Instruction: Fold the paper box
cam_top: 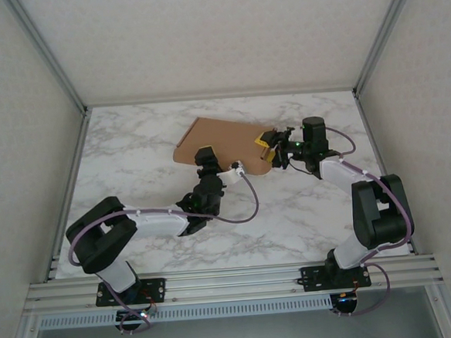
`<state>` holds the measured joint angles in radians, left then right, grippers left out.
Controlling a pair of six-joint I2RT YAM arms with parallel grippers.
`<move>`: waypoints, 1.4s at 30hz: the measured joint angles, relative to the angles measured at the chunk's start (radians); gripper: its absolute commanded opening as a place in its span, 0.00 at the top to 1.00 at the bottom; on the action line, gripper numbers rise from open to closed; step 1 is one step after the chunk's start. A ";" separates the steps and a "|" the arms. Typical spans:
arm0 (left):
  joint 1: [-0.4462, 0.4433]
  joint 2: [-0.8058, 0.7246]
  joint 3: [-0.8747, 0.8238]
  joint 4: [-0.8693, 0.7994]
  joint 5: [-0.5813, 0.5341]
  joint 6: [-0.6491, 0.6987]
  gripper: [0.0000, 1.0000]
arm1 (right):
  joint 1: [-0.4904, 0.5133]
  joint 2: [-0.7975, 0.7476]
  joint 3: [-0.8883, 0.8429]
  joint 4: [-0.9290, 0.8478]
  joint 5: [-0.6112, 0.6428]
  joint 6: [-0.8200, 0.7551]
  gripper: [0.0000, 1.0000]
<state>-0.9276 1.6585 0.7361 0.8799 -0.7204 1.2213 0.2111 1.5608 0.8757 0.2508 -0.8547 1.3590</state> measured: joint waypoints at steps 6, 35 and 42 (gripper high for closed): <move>0.002 0.026 0.000 0.079 -0.014 0.024 0.16 | 0.001 -0.014 0.000 0.003 0.017 0.023 0.66; -0.011 -0.119 -0.014 -0.092 0.002 0.071 0.57 | 0.047 -0.114 -0.014 -0.077 -0.067 -0.013 0.31; -0.011 -0.172 0.055 -0.353 0.014 0.005 0.60 | 0.052 -0.170 0.000 -0.243 -0.077 -0.099 0.25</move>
<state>-0.9390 1.4864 0.7910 0.5266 -0.7059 1.2263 0.2630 1.3907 0.8753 0.0082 -0.9314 1.2598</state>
